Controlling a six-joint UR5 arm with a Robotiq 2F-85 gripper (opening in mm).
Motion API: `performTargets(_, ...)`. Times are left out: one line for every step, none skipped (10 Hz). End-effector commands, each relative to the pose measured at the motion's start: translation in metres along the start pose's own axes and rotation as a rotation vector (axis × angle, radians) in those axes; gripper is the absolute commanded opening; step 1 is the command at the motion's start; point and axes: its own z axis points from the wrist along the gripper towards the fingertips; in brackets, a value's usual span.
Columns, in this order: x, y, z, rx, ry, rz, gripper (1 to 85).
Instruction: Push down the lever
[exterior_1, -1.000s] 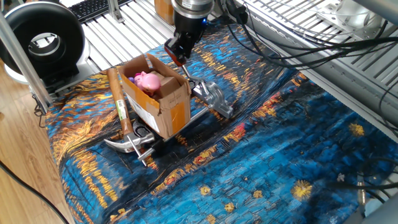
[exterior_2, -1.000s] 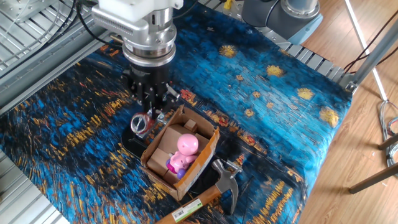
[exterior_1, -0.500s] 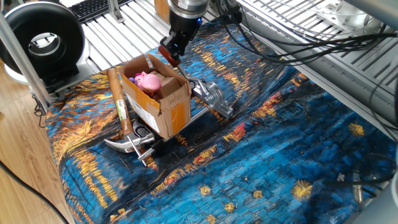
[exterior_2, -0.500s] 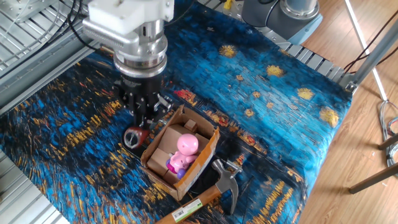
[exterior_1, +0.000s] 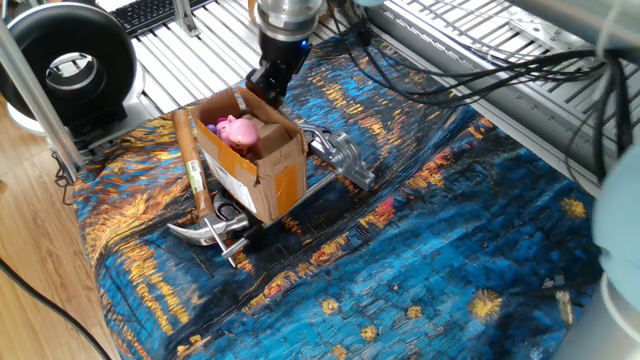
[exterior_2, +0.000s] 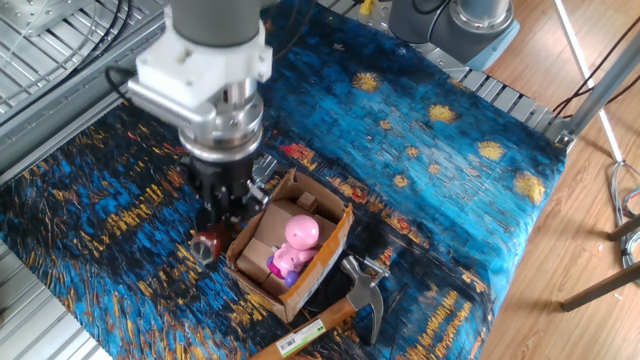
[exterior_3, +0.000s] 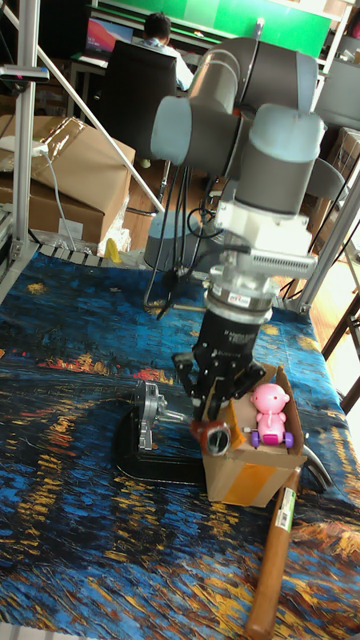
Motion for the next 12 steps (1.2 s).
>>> performTargets(-0.008,-0.007,0.023,-0.002,0.009,0.005,21.3)
performTargets(-0.009,-0.008,0.028,-0.002,0.011,0.01,21.0)
performTargets(-0.011,-0.009,0.033,0.001,0.011,0.009,20.7)
performTargets(-0.012,-0.013,0.038,0.014,0.014,0.003,19.7)
performTargets(-0.013,-0.01,0.041,0.0,0.014,0.005,19.7)
performTargets(-0.014,-0.005,0.045,-0.016,0.019,0.01,19.7)
performTargets(-0.014,-0.002,0.048,-0.025,0.026,0.013,19.7)
performTargets(-0.014,-0.001,0.053,-0.033,0.03,0.013,19.7)
performTargets(-0.014,0.0,0.058,-0.041,0.032,0.006,19.7)
performTargets(-0.013,0.003,0.06,-0.061,0.038,0.005,19.7)
performTargets(-0.012,0.007,0.062,-0.077,0.044,-0.001,19.7)
performTargets(-0.012,0.007,0.066,-0.079,0.047,-0.004,19.7)
